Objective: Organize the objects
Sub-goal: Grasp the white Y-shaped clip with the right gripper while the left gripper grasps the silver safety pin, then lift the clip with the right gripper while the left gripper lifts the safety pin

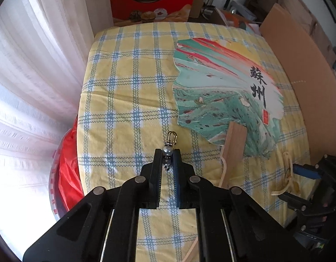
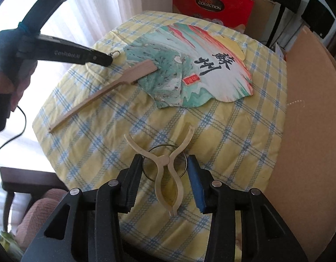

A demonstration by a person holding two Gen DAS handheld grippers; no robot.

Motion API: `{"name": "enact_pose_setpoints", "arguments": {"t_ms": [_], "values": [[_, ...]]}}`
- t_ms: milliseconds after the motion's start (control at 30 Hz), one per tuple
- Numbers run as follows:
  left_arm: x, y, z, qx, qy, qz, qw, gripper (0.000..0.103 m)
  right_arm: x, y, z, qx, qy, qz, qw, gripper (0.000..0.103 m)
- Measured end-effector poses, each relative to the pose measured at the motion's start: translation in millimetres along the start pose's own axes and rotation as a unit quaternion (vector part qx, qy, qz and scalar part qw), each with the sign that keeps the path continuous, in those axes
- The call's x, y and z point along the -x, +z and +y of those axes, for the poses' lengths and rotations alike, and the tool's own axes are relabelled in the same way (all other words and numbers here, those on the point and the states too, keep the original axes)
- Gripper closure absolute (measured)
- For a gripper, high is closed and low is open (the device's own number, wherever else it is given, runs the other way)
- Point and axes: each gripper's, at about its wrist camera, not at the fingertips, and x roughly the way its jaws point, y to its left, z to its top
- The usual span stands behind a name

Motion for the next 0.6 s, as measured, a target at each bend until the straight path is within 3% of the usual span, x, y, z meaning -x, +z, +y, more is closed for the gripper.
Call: {"name": "enact_pose_setpoints", "arguments": {"t_ms": [400, 600], "values": [[57, -3, -6, 0.029, -0.069, -0.046, 0.9962, 0.095, 49, 10, 0, -0.012, 0.026, -0.048, 0.998, 0.061], [89, -2, -33, 0.010, -0.088, -0.071, 0.9936, 0.095, 84, 12, -4, -0.016, 0.022, -0.075, 0.997, 0.061]]}}
